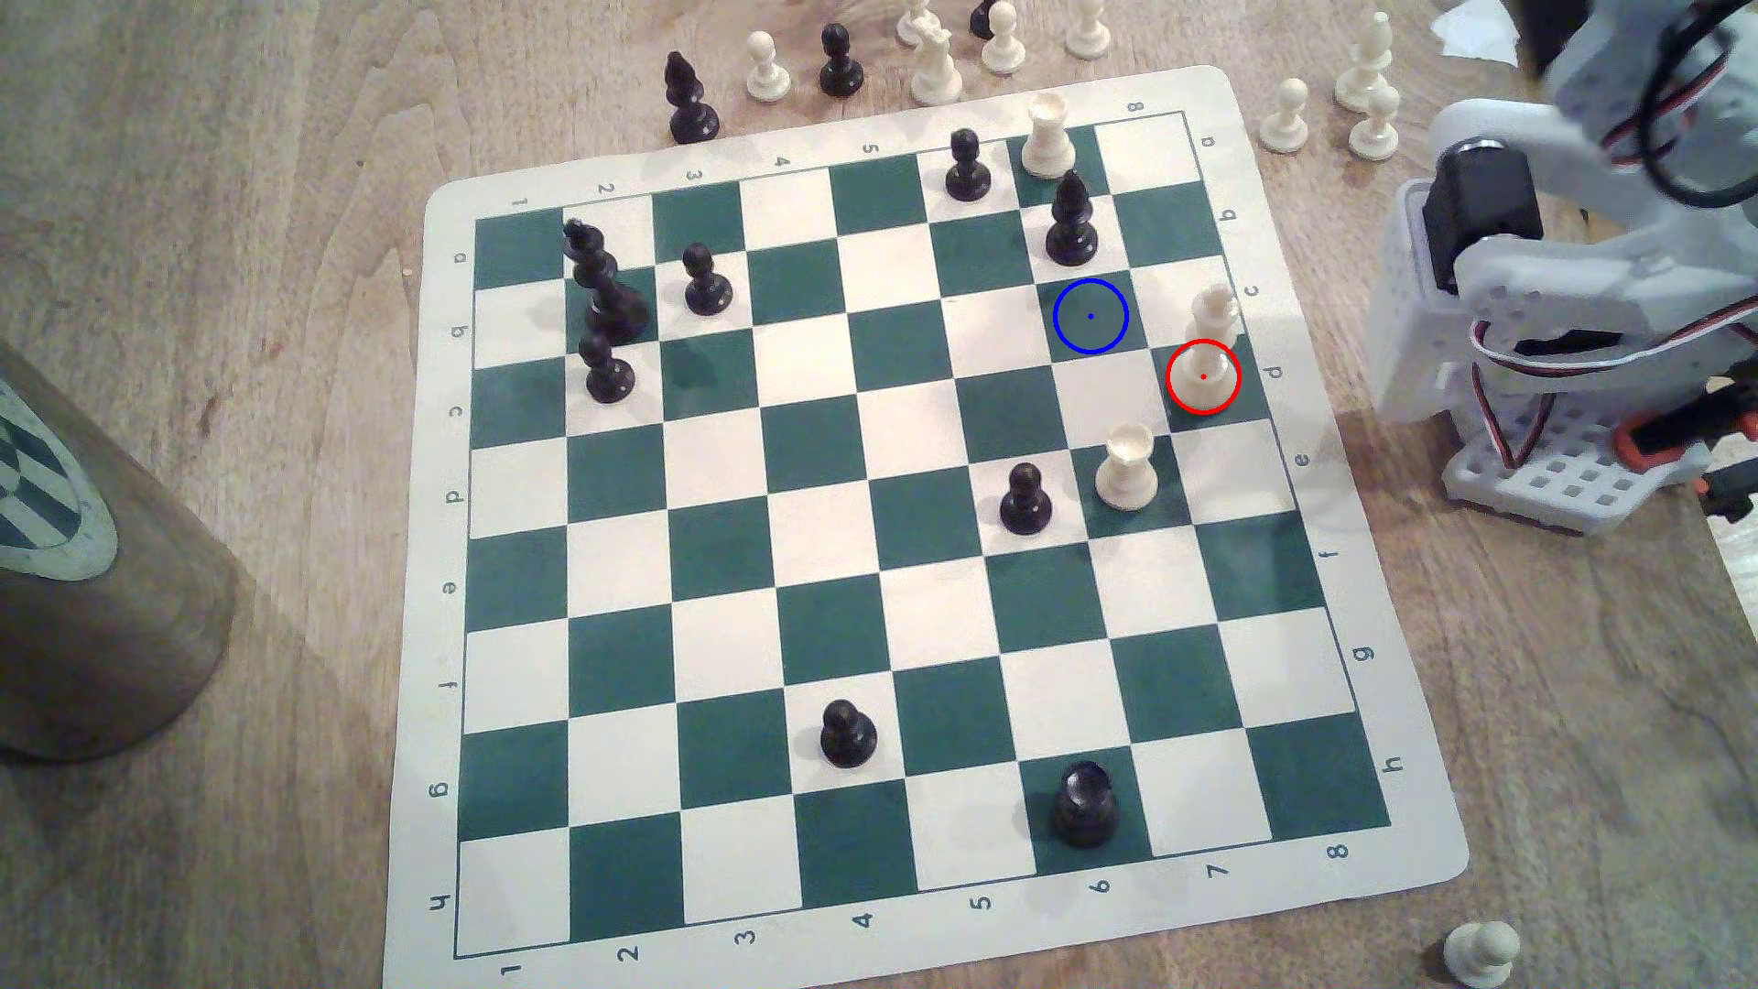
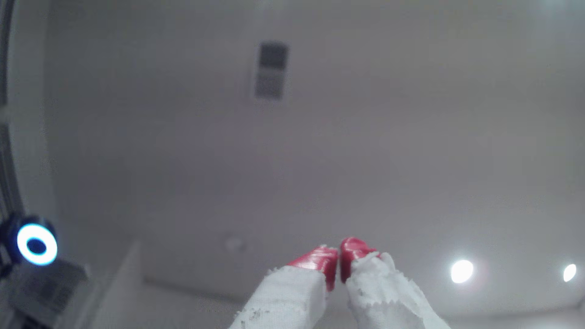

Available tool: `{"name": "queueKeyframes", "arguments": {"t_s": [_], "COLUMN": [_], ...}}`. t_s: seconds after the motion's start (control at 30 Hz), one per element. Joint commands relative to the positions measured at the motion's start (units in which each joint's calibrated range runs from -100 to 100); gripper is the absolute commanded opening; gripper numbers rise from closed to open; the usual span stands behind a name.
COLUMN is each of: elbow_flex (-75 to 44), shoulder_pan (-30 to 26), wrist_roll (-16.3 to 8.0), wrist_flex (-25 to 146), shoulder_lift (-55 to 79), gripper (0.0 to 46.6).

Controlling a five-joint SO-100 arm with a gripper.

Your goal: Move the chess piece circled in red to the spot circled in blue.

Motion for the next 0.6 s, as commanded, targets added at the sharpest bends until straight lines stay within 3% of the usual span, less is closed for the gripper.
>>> {"name": "queueKeyframes", "arguments": {"t_s": [0.0,0.13,0.3,0.37,0.57], "elbow_flex": [-10.32,-17.03,-26.64,-32.9,-40.88], "shoulder_pan": [2.62,3.71,8.87,11.38,11.53], "wrist_roll": [-0.2,-0.2,-0.39,-1.71,-2.78], "wrist_flex": [23.78,40.48,66.2,78.49,97.98], "shoulder_lift": [0.14,0.14,0.14,0.14,0.14], "gripper": [0.1,0.1,0.1,0.1,0.1]}}
